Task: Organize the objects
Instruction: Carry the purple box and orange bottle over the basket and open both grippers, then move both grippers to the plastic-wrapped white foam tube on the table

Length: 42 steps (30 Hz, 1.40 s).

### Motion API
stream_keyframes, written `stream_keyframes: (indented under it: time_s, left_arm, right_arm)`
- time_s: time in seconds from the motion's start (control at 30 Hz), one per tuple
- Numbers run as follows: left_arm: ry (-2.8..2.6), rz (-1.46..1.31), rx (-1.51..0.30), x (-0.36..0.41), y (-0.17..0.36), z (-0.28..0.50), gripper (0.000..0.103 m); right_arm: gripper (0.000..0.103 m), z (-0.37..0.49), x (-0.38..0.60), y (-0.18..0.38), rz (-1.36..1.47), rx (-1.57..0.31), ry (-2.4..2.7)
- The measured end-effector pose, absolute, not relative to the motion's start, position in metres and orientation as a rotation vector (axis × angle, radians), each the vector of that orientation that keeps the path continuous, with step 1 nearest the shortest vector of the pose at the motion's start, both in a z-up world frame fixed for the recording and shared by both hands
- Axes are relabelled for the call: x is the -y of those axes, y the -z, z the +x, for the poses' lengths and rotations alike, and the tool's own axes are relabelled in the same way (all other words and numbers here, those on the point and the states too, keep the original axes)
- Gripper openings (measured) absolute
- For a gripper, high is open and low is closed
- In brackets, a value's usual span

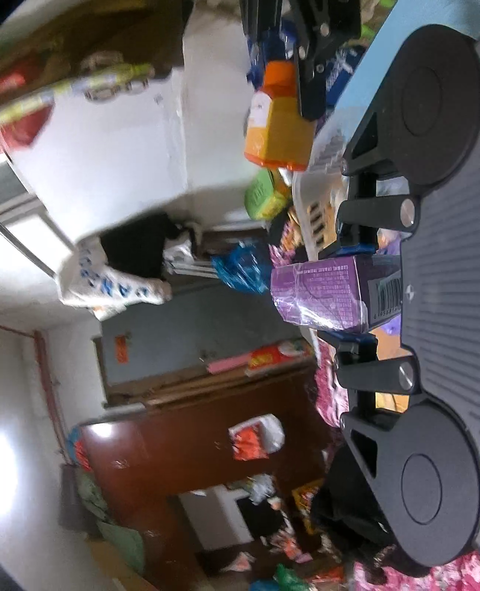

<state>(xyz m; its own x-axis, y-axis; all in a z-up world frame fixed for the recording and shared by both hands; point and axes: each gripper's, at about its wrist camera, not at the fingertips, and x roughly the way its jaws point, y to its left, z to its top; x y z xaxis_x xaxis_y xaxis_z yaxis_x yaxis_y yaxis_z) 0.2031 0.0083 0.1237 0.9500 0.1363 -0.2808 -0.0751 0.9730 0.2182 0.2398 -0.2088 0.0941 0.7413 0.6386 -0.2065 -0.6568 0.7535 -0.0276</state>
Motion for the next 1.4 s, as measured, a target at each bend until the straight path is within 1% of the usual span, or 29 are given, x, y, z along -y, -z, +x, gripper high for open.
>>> stream_keyframes:
  time_s: [0.17, 0.3, 0.43, 0.8, 0.83, 0.87, 0.9, 0.93, 0.97, 1.0, 1.03, 1.1, 1.23, 1.4]
  left_arm:
    - [-0.167, 0.144, -0.379, -0.033, -0.12, 0.254, 0.04]
    - [-0.185, 0.112, -0.446, -0.045, -0.106, 0.275, 0.04]
    - [-0.189, 0.127, -0.471, -0.048, -0.095, 0.28, 0.04]
    - [-0.21, 0.13, -0.505, -0.051, -0.084, 0.285, 0.041]
    - [-0.202, 0.133, -0.51, -0.051, -0.082, 0.287, 0.043]
    - [-0.195, 0.138, -0.519, -0.05, -0.08, 0.289, 0.049]
    - [-0.198, 0.145, -0.526, -0.05, -0.078, 0.289, 0.069]
    - [-0.208, 0.153, -0.524, -0.049, -0.076, 0.29, 0.091]
    - [-0.218, 0.16, -0.516, -0.048, -0.075, 0.289, 0.097]
    - [-0.22, 0.162, -0.509, -0.047, -0.076, 0.289, 0.101]
    - [-0.22, 0.155, -0.505, -0.047, -0.077, 0.288, 0.101]
    - [-0.238, 0.13, -0.475, -0.049, -0.083, 0.28, 0.101]
    - [-0.206, 0.078, -0.382, -0.053, -0.093, 0.242, 0.101]
    - [-0.141, 0.086, -0.321, -0.042, -0.085, 0.19, 0.101]
  right_arm:
    - [0.052, 0.275, 0.181, -0.084, -0.099, -0.249, -0.685]
    - [0.052, 0.29, 0.163, -0.069, -0.105, -0.289, -0.662]
    - [0.052, 0.295, 0.156, -0.06, -0.086, -0.33, -0.677]
    - [0.051, 0.294, 0.147, -0.06, -0.1, -0.347, -0.69]
    - [0.051, 0.294, 0.146, -0.061, -0.102, -0.345, -0.691]
    - [0.052, 0.294, 0.146, -0.062, -0.101, -0.343, -0.683]
    - [0.052, 0.295, 0.147, -0.063, -0.096, -0.336, -0.672]
    - [0.063, 0.294, 0.148, -0.065, -0.093, -0.32, -0.657]
    - [0.089, 0.293, 0.149, -0.066, -0.1, -0.311, -0.643]
    - [0.099, 0.291, 0.152, -0.068, -0.103, -0.297, -0.625]
    - [0.103, 0.289, 0.155, -0.07, -0.101, -0.27, -0.603]
    - [0.103, 0.284, 0.166, -0.075, -0.093, -0.233, -0.596]
    - [0.103, 0.275, 0.198, -0.082, -0.032, -0.228, -0.597]
    - [0.103, 0.26, 0.213, -0.076, -0.092, -0.23, -0.571]
